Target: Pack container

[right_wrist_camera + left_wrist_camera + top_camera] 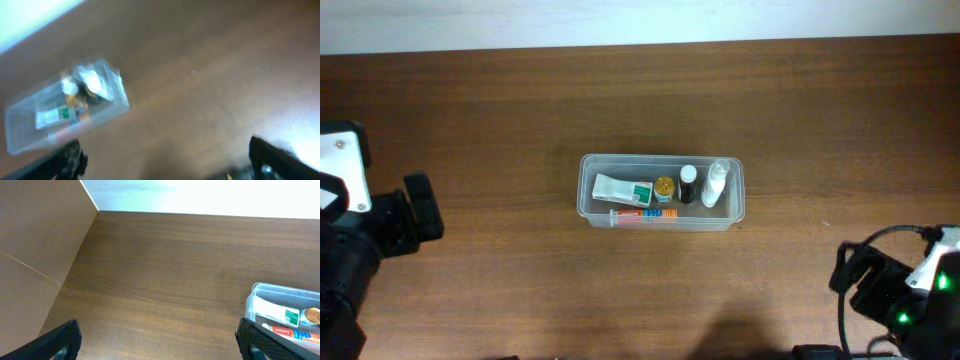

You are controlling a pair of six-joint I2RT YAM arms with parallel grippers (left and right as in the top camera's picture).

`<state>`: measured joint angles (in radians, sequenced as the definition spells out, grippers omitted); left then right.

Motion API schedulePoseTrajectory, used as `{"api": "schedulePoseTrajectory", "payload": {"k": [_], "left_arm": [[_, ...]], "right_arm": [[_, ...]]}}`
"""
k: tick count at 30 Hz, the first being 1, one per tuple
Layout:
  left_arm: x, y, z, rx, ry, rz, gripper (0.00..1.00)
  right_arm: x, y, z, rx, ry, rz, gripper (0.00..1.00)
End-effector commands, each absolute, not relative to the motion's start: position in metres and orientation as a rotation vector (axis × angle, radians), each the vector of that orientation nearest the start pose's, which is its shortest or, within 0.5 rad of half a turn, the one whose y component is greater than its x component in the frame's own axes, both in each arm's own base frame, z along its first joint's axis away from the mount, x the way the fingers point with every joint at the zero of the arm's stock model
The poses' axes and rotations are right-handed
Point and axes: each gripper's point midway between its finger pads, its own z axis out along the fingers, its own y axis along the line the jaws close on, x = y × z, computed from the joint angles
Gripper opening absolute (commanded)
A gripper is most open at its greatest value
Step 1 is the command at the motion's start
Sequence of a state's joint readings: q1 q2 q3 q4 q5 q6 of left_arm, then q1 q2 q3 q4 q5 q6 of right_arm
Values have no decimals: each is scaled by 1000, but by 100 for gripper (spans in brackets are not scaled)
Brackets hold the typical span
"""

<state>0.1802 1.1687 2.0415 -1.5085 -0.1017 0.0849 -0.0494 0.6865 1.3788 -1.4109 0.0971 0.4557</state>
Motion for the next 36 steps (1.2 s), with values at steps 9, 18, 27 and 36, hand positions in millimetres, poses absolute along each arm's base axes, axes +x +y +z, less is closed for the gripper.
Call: {"api": "schedulePoseTrajectory", "payload": {"k": [9, 18, 27, 36], "left_arm": [[216, 57, 441, -179, 2194, 248, 100], [216, 57, 441, -179, 2194, 248, 100], [216, 57, 441, -179, 2194, 248, 100], [216, 57, 441, -179, 2194, 248, 100]], "right_arm": [[166, -31, 216, 569, 1913, 119, 99], [178, -27, 141, 603, 2028, 135, 98], [177, -27, 110, 611, 2064, 126, 98], [171, -27, 90, 623, 2125, 110, 98]]}}
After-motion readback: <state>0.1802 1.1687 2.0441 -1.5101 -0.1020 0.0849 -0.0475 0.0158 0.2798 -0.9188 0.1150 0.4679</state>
